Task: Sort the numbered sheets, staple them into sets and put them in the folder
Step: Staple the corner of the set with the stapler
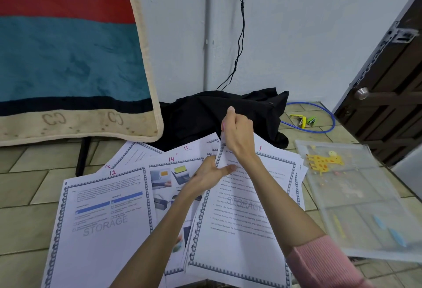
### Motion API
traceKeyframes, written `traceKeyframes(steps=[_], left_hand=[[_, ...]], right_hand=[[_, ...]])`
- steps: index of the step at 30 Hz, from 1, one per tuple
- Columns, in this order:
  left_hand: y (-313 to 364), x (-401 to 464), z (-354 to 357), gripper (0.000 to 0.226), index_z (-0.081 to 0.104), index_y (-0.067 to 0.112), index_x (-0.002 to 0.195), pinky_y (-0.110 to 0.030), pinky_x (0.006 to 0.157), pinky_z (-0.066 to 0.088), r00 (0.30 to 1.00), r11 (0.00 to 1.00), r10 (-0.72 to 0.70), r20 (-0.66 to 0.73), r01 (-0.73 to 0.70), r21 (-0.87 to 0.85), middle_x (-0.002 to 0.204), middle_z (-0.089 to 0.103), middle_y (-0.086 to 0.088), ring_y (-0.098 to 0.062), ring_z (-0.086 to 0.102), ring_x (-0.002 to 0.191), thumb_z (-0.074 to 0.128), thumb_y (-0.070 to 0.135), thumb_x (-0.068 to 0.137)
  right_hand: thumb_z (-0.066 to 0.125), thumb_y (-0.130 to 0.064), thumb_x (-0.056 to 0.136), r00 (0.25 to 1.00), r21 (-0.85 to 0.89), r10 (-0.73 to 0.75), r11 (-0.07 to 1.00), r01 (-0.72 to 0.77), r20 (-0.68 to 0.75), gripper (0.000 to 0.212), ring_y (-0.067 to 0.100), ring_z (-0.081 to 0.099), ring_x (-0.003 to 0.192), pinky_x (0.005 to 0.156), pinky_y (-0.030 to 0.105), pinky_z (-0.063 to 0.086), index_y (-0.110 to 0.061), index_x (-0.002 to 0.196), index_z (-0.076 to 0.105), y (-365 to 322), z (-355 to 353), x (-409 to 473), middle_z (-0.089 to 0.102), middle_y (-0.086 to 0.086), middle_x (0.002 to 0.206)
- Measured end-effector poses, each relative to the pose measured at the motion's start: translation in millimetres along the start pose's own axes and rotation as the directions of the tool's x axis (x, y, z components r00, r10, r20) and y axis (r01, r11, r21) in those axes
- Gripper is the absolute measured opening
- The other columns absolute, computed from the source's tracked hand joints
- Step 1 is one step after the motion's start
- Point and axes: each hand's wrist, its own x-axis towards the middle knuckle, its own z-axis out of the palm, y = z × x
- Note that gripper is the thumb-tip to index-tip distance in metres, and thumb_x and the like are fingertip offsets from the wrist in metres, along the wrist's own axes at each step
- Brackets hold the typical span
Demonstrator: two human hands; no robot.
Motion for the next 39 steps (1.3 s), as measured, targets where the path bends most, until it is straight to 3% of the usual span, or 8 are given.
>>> traceKeyframes(steps=[8,13,21,23,26,31,34,39], left_hand=[[-2,-4,2,0.034,0.038,0.020,0.085,-0.019,0.042,0.023,0.999,0.999,0.038,-0.016,-0.038,0.007,0.061,0.028,0.003,-0.009,0.024,0.050,0.061,0.045,0.085],[-3,-4,7,0.019,0.047,0.022,0.084,-0.015,0.032,0.021,0.994,0.996,0.091,-0.058,-0.091,-0.002,0.051,0.027,0.006,-0.004,0.022,0.029,0.059,0.036,0.089],[-6,2,12,0.016,0.054,0.016,0.095,-0.019,0.044,0.035,0.992,0.996,0.075,-0.103,-0.080,-0.039,0.068,0.053,-0.001,-0.012,0.041,0.050,0.057,0.031,0.090],[-8,3,11,0.007,0.054,0.023,0.090,-0.017,0.044,0.038,0.992,0.994,0.085,-0.092,-0.090,-0.057,0.069,0.058,0.002,-0.012,0.048,0.050,0.057,0.030,0.090],[-11,5,7,0.018,0.063,0.016,0.103,-0.025,0.074,0.053,0.994,0.983,0.086,-0.062,-0.095,-0.155,0.092,0.070,0.000,-0.017,0.067,0.085,0.062,0.028,0.088],[-13,12,-6,0.009,0.062,0.021,0.098,-0.023,0.072,0.055,0.999,0.965,0.039,-0.011,-0.040,-0.258,0.097,0.068,0.005,-0.013,0.065,0.088,0.061,0.020,0.090],[-16,19,-17,0.021,0.064,0.015,0.109,-0.039,0.088,0.053,1.000,0.965,0.005,0.011,-0.002,-0.263,0.106,0.069,-0.004,-0.023,0.066,0.098,0.062,0.021,0.089],[-19,30,-21,0.032,0.063,0.011,0.115,-0.049,0.093,0.050,1.000,0.963,-0.023,0.007,0.024,-0.269,0.109,0.070,-0.008,-0.027,0.067,0.099,0.066,0.023,0.085]], right_hand=[[0.014,-0.042,0.091,0.998,-0.066,0.032,0.997,-0.035,-0.045,0.074,0.034,0.058,0.057,0.064,0.042,0.052,0.012,0.061,0.054,-1,8,3,0.060,0.024,0.055],[0.023,-0.031,0.096,0.998,-0.020,-0.022,1.000,0.021,-0.065,0.055,0.019,0.030,0.041,0.047,0.032,0.030,-0.008,0.047,0.030,-6,9,-2,0.032,0.006,0.041],[0.026,-0.027,0.089,0.996,0.084,-0.020,0.996,0.027,-0.086,0.043,0.014,0.023,0.043,0.045,0.031,0.023,-0.011,0.048,0.026,-1,15,-3,0.025,0.002,0.042],[0.019,-0.039,0.088,1.000,0.031,0.022,0.999,-0.021,-0.003,0.051,0.020,0.034,0.045,0.054,0.034,0.035,-0.008,0.050,0.034,3,16,-1,0.036,0.008,0.045],[0.013,-0.051,0.087,0.976,0.005,0.198,0.980,-0.199,0.087,0.063,0.024,0.057,0.067,0.074,0.036,0.042,-0.007,0.057,0.046,-4,6,7,0.057,0.005,0.058],[0.035,-0.016,0.095,0.842,0.495,0.535,0.717,-0.491,0.061,0.022,0.017,0.047,0.055,0.049,0.021,0.040,-0.008,0.081,0.050,28,-49,56,0.049,0.007,0.067],[0.042,-0.016,0.094,0.816,0.205,0.563,0.820,-0.534,-0.130,0.037,0.029,0.059,0.087,0.071,0.032,0.046,0.003,0.125,0.039,86,-88,66,0.056,0.016,0.101],[0.050,-0.024,0.095,0.809,-0.225,0.536,0.780,-0.584,-0.241,0.026,0.039,0.056,0.102,0.069,0.034,0.034,0.001,0.102,0.051,168,-114,43,0.060,0.026,0.100]])
